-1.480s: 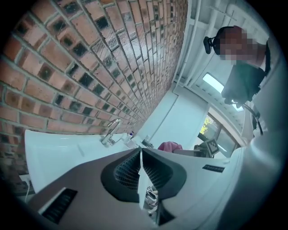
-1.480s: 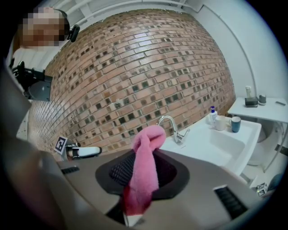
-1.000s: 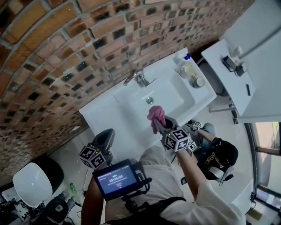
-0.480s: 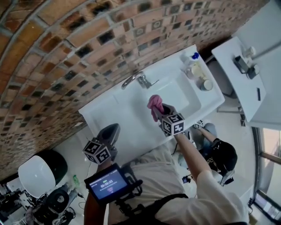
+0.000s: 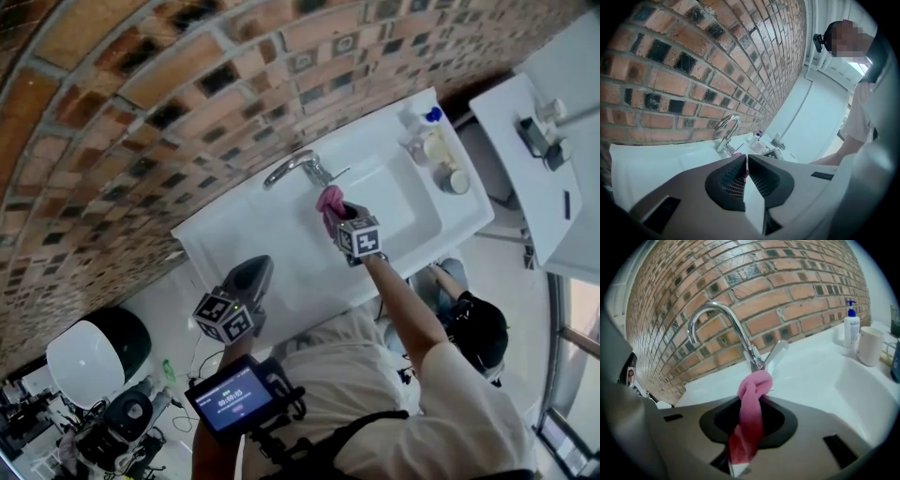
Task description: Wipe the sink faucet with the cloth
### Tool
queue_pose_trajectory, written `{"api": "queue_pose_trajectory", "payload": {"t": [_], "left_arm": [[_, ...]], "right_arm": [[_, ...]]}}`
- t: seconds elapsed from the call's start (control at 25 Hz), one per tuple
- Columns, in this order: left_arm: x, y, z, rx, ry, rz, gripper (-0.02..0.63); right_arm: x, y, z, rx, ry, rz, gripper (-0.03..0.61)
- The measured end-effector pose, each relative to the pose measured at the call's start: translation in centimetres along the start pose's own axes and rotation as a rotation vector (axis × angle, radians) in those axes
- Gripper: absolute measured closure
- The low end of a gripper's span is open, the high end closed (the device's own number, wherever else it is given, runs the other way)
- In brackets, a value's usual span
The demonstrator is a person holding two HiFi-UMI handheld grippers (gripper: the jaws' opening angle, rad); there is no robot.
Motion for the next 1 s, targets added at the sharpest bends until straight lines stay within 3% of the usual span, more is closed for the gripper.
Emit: {"api": "queue_pose_trajectory", "payload": {"t": [0.36, 0.64, 1.0], "left_arm": [[-0.6, 0.0, 0.1, 0.023, 0.009, 0.004, 0.617], [-1.4, 0.5, 1.3, 0.041, 0.006, 0.013, 0.617], [-2.3, 0.1, 2.2, 0.049, -0.006, 0.038, 0.617]], "right_arm": [[0.8, -1.4, -4.4, -0.004, 0.062, -0.012, 0.471], [1.6, -1.7, -4.2, 0.001, 0.071, 0.016, 0.472], [3.3, -2.6, -2.3, 0.017, 0.031, -0.029, 0.474]]}}
Point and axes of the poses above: the fingertips, and each gripper's own axes: z backward along the fingers, y to its left, x out of its top, the point moved 8 cm from there along z, backward along the fingers, and after that the axes turned 6 degrees about x, right-handed, at the moved point
